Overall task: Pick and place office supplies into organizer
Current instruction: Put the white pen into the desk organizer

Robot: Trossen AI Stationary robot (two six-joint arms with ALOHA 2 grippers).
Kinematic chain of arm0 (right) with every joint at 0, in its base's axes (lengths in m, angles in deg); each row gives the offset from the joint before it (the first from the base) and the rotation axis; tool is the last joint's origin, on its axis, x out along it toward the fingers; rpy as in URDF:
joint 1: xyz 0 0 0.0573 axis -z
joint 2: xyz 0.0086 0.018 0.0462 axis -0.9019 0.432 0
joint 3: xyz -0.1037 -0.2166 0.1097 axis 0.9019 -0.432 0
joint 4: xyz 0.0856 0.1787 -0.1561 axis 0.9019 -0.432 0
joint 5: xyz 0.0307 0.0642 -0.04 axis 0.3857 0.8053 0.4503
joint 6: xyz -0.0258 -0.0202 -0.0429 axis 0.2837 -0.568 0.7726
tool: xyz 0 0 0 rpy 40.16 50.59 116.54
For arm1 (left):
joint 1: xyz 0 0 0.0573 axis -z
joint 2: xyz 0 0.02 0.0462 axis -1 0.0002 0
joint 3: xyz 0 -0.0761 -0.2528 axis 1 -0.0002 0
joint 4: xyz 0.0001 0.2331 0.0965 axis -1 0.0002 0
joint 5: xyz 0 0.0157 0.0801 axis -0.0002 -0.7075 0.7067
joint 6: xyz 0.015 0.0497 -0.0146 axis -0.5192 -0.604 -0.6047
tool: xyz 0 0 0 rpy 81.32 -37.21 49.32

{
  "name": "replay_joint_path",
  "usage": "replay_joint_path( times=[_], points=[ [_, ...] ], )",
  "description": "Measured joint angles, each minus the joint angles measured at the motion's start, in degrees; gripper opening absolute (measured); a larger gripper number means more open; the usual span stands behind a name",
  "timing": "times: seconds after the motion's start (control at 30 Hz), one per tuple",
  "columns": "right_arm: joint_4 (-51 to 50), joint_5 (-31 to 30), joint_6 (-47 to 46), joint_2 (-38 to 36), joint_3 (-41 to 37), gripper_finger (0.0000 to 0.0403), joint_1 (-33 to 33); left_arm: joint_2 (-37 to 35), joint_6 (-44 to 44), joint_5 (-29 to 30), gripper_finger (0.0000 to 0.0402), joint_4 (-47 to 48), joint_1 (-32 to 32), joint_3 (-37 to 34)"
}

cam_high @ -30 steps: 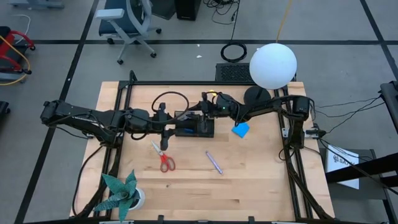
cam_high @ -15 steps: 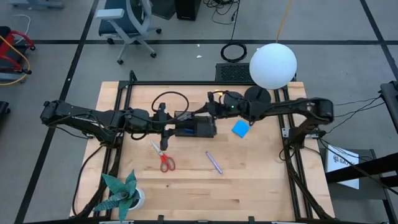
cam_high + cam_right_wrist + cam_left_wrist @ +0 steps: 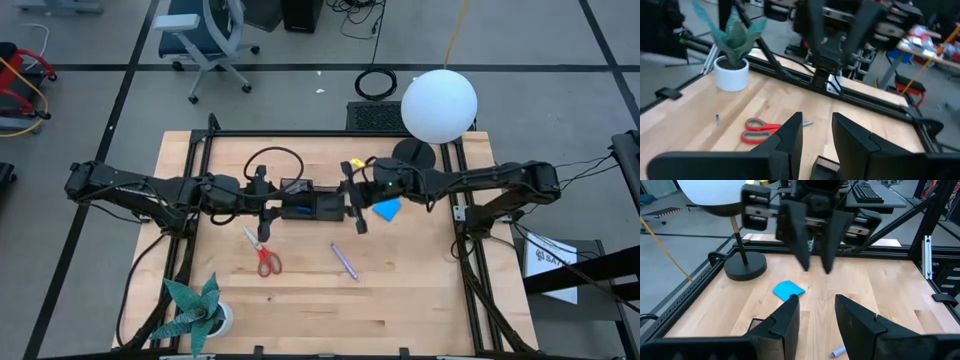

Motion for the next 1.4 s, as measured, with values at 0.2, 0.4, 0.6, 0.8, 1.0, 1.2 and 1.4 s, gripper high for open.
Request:
replay_joint_path(
  times=[0.2,0.4,0.6,0.8,1.0,1.2,1.4],
  points=[
    [0.01,-0.18,1.34,0.01,-0.02,0.0093,-2.45,0.00,0.04,0.00,0.0131,0.38,0.40,0.00],
    [-0.56,-1.04,-1.65,0.01,-0.01,0.0093,-4.50,-0.02,-0.24,0.00,0.0132,-0.30,0.79,0.00],
    [-2.13,-9.98,0.27,0.01,0.00,0.0091,-7.64,-0.02,-0.24,0.05,0.0131,-0.33,0.79,0.00],
    [-2.18,-17.68,2.05,0.01,-0.02,0.0091,-10.05,-0.02,-1.84,0.04,0.0132,1.15,1.05,0.00],
    [-2.18,-19.66,2.47,0.01,0.00,0.0091,-11.18,-0.02,-4.18,0.06,0.0132,2.35,1.20,-0.02],
    [-2.74,-19.66,1.20,0.01,0.00,0.0091,-11.48,-0.02,-6.91,-0.18,0.0132,3.02,1.20,-0.02],
    [-3.22,-19.66,-0.97,0.04,-0.02,0.0091,-11.42,-0.02,-8.47,-1.70,0.0132,3.39,1.20,-0.02]
  ],
)
